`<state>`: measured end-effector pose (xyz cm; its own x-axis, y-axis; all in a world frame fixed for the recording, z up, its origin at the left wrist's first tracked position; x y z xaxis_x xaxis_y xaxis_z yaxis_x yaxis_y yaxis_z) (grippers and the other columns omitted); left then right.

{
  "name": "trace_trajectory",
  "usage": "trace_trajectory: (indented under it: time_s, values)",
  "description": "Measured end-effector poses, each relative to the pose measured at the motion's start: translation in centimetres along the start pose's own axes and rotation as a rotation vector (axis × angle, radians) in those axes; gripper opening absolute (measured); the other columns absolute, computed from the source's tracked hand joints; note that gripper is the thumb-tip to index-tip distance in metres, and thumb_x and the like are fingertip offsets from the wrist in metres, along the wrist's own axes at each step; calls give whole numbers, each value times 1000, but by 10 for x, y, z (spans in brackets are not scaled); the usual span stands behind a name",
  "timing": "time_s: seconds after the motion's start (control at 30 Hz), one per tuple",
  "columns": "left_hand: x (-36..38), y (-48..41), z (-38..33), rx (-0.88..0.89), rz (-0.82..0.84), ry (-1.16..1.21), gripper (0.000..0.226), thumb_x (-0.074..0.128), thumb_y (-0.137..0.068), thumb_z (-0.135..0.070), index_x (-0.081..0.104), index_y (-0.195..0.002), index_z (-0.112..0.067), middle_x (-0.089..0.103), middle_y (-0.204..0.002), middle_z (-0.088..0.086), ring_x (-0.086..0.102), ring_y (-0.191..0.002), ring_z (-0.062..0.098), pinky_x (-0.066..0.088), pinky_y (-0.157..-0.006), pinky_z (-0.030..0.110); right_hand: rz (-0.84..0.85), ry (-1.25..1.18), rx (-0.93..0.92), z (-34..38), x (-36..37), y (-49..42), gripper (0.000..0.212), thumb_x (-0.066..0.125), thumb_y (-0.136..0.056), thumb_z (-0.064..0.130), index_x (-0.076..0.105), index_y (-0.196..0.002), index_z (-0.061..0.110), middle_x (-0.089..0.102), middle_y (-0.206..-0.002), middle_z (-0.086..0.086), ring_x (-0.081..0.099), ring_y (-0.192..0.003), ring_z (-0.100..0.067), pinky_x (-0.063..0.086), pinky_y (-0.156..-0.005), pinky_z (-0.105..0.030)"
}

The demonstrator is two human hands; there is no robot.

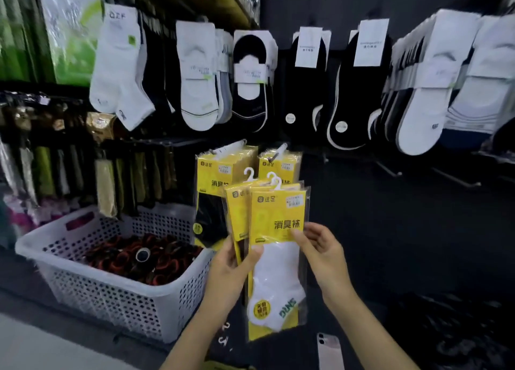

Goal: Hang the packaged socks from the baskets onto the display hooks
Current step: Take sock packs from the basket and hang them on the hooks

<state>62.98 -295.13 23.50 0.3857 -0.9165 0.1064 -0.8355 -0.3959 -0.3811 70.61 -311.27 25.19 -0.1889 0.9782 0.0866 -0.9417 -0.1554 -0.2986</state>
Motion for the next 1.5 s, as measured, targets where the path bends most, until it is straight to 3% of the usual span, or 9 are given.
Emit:
trace_trajectory:
  time_s: [0.2, 0.4, 0.6, 0.77, 0.87, 1.0, 1.23, 1.4, 1.5]
  values:
    - [-19, -22, -3, -19, -137, 2, 39, 75, -62, -43, 67, -94, -22, 74, -83, -13, 69, -74, -1, 47, -57, 6, 77, -94, 62, 4, 25, -17, 27, 69, -82, 27, 60, -78, 2, 67, -76, -7, 62, -72, -16, 50, -69, -27]
    - [-41, -41, 5, 22, -233, -43, 29, 59, -76, -49, 66, -86, -22, 61, -60, -7, 57, -56, 4, 40, -48, 6, 18, -159, 109, -9, 29, -39, 14, 62, -90, 20, 67, -91, 7, 76, -91, -8, 72, -82, -19, 57, -74, -33]
    - [-78, -58, 8, 23, -396, -127, 14, 58, -77, -55, 54, -84, -44, 60, -68, -27, 54, -69, -18, 40, -70, 17, -101, -120, 97, -11, 23, -82, 10, 63, -91, 20, 67, -92, 11, 75, -93, -8, 72, -87, -23, 58, -79, -39]
    - [-104, -62, 7, 93, -459, -156, 49, 56, -78, -60, 65, -95, -15, 52, -55, -10, 51, -55, 0, 41, -64, 29, -108, -22, 93, -19, 37, -107, 12, 65, -90, 18, 67, -91, 7, 73, -96, -16, 67, -99, -36, 51, -93, -54]
    - [-109, -62, 3, 93, -486, -171, 40, 55, -76, -60, 56, -70, -21, 51, -57, -4, 51, -57, 8, 40, -61, 27, -162, -28, 131, -30, 43, -122, 15, 65, -89, 17, 66, -91, 2, 70, -99, -22, 67, -94, -34, 50, -92, -53]
    - [-109, -60, 1, 78, -466, -157, 49, 56, -77, -59, 59, -81, -10, 57, -68, 1, 55, -67, 12, 43, -65, 28, -230, -55, 257, -48, 48, -143, 16, 71, -85, 24, 66, -82, 9, 71, -97, -13, 68, -92, -29, 55, -86, -44]
    - [-104, -55, -2, 62, -455, -116, 38, 58, -77, -54, 46, -62, -21, 49, -49, -12, 48, -49, -2, 39, -61, 28, -475, 32, 332, -69, 24, -138, 27, 71, -85, 14, 63, -109, 3, 66, -111, -14, 60, -91, -22, 53, -86, -36]
    - [-96, -55, 5, 7, -392, -67, 50, 60, -72, -62, 57, -76, -12, 62, -75, 11, 60, -70, 16, 48, -70, 28, -96, 5, 295, -38, 52, -93, 21, 57, -95, 27, 62, -107, 10, 65, -104, -9, 64, -94, -21, 54, -82, -32]
    - [-82, -54, 8, -38, -340, -41, 39, 64, -66, -63, 65, -74, -24, 71, -77, 3, 67, -76, 17, 52, -73, 35, 189, 9, 222, -13, 80, -61, 25, 53, -96, 34, 64, -106, 14, 69, -101, -4, 66, -90, -15, 55, -73, -23]
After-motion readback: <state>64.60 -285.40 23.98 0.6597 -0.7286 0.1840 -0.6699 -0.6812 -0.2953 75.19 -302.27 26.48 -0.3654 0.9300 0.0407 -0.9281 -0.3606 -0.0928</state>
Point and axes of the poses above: each hand's wrist, its own y-axis away from the middle knuckle, its own x-axis out of the palm, z = x × y, the point moved 4 cm from there along -y, towards the middle knuckle
